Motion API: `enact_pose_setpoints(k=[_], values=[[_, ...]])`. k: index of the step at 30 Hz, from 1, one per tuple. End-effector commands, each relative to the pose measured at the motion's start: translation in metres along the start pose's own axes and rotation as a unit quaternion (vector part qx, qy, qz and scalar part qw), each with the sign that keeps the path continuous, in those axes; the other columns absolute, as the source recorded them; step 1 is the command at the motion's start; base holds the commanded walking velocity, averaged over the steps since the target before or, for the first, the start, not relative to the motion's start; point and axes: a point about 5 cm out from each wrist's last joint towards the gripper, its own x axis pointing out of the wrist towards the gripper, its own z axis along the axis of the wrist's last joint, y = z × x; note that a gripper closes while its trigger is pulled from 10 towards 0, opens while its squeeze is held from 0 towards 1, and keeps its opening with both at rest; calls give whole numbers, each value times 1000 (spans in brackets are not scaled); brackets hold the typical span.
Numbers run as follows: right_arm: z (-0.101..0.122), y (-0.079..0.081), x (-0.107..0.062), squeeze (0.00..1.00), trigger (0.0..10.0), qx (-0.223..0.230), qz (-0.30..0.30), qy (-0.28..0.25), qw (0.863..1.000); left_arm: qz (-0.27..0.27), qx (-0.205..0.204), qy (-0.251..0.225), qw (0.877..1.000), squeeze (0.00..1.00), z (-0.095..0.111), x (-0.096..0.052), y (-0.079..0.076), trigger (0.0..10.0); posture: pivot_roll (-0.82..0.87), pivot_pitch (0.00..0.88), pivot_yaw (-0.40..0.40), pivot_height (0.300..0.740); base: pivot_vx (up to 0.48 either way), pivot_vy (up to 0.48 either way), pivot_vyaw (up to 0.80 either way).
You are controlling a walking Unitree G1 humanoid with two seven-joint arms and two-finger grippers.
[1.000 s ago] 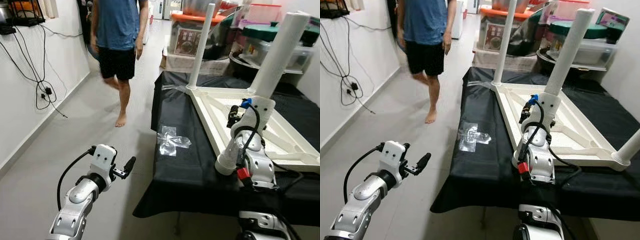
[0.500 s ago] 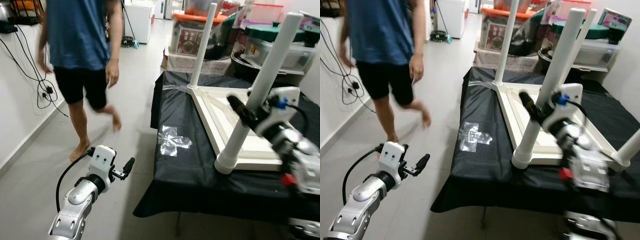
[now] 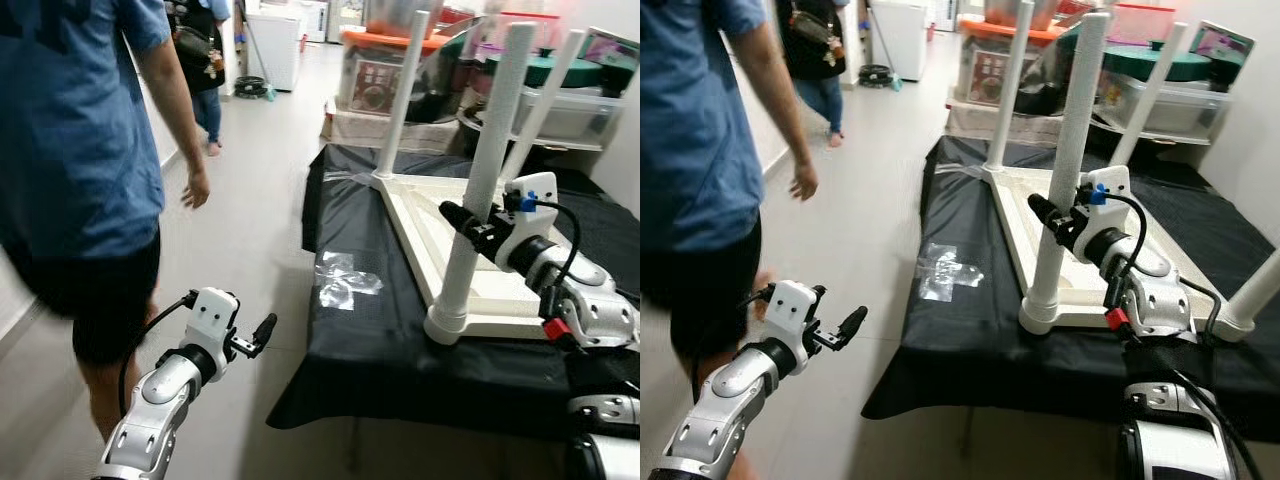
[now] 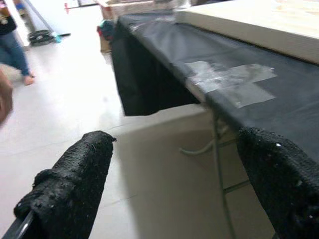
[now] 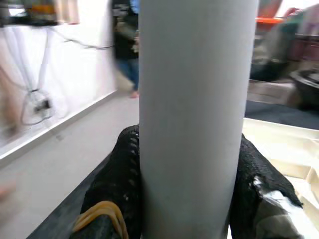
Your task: Building children table
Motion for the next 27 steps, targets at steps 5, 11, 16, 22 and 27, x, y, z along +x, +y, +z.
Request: enact_pose_setpoints(k=[5,11,16,22,27], values=[[10,-8,-1,0,0,-1,-25,-18,1000,-6,7,4,1000,0,-2,0,-2,10000,61,0,-104,740,0,0,0],[-41,61,-51,0,0,83,-253,-51,963,-3,8,8,1000,0,-3,-5,-1,10000,74,0,-97,740,0,0,0],[-39,55,-59,0,0,84,-278,-77,954,2,14,14,1000,0,-6,-7,7,10000,60,0,-97,740,0,0,0],[-23,47,-55,0,0,81,-287,-116,948,0,12,8,1000,0,-4,-2,2,10000,60,0,-96,740,0,0,0],[-13,50,-59,0,0,87,-298,-135,941,-2,12,7,1000,0,-3,-2,-1,10000,59,0,-97,740,0,0,0]])
